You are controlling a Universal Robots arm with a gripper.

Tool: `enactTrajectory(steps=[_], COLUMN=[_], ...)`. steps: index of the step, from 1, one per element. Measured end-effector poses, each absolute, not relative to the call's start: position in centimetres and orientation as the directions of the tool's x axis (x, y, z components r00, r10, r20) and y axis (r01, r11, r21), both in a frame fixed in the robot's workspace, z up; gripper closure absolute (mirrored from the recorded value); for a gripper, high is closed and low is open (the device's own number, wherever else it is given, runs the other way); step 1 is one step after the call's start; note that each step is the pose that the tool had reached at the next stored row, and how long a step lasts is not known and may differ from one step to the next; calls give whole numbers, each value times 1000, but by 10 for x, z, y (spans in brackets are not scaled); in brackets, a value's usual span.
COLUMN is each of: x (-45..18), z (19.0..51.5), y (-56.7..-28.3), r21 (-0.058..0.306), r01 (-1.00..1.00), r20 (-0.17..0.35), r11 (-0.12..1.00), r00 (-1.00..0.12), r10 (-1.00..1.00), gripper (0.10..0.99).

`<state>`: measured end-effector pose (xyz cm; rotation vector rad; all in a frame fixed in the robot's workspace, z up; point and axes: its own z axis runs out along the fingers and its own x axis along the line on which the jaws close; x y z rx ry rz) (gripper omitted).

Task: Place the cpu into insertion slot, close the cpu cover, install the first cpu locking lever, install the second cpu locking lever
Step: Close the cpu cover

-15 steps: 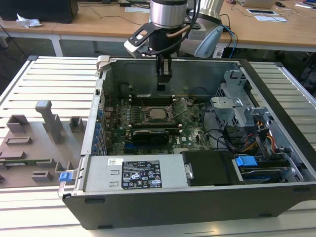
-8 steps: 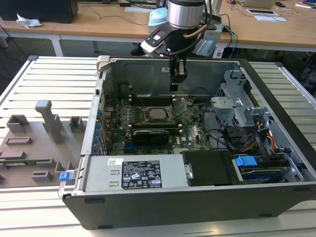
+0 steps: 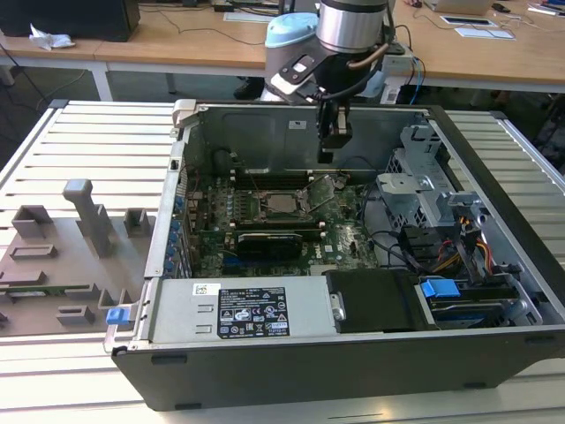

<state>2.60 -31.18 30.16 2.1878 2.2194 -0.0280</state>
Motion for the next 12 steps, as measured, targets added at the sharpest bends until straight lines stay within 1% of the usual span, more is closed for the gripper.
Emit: enactTrajectory(steps=[12], x=[52], z=[301], y=[-312], r21=[2], r01=[1000], r20=[-32], r11=[14], r00=[-14], r10=[999], gripper=[980])
